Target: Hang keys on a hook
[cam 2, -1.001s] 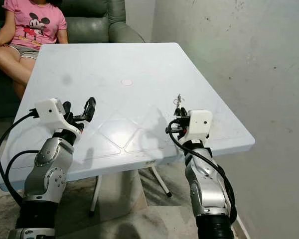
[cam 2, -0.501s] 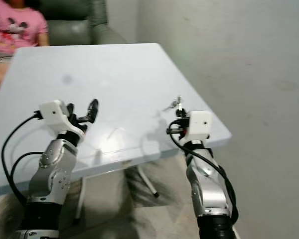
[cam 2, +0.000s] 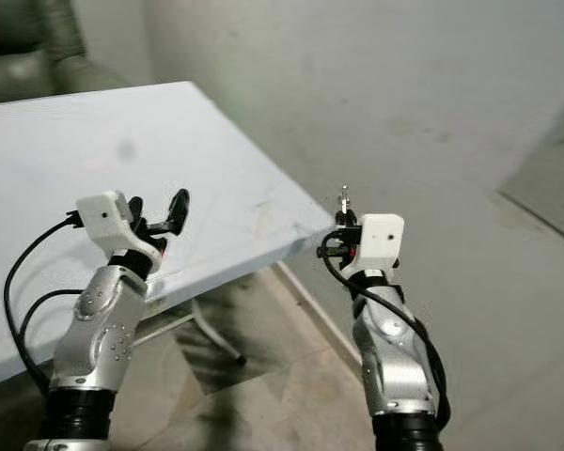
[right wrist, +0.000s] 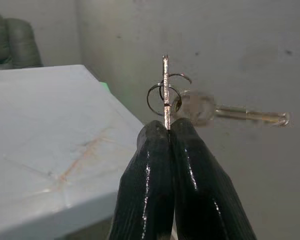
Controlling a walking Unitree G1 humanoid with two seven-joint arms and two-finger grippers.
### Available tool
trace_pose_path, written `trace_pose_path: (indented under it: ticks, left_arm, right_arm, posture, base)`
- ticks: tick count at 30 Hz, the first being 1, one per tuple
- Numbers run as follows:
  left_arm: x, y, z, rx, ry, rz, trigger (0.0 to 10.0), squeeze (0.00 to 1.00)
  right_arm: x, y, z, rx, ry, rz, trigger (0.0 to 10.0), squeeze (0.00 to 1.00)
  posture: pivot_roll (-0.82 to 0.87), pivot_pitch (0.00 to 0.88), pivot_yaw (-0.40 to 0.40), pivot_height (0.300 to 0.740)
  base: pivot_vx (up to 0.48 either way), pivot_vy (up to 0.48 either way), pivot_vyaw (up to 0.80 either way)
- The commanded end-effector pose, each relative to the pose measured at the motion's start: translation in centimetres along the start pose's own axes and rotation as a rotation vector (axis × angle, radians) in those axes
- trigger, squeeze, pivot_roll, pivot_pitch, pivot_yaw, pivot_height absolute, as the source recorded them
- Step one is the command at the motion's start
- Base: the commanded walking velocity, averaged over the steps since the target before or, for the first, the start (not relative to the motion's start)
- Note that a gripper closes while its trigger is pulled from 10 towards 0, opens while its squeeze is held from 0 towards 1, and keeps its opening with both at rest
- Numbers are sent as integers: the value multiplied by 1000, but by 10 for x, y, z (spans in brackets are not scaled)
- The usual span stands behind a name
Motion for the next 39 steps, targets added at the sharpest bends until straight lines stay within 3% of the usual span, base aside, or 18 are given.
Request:
trace_pose_path:
  ticks: [1,5,19,39]
  left_arm:
    - [6,-1,-1,-4,-6,13,10000,0]
    - [5,-2,0,-8,-1,25,10000,0]
    - [3,-4,0,-22,22,36,10000,0]
    - [-2,-15,2,-87,87,9,10000,0]
  right_arm:
    - [7,4,-1,4,-20,10,10000,0]
    - [7,4,-1,2,-21,10,10000,0]
    - [8,5,-1,0,-26,9,10000,0]
    - [4,5,0,-6,-22,0,10000,0]
  posture:
    - [62,32,-86,732]
    - [62,35,-87,732]
    - [58,54,-85,732]
    - [59,50,-87,732]
  base:
    - [0,0,-631]
    - [0,0,-631]
    - [0,466,-631]
    - [0,0,-630]
Point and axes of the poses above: a point about 5 cm out from each wrist's last joint towards the gripper, its own z axis pointing back from the gripper into the wrist, its own y axis along the axis of the wrist's last joint, x = y × z, the point moved 4 cm from there along -z, pointing out of the wrist towards the gripper, and after that the axes turned 14 degrees about z, right-handed, at the moved point
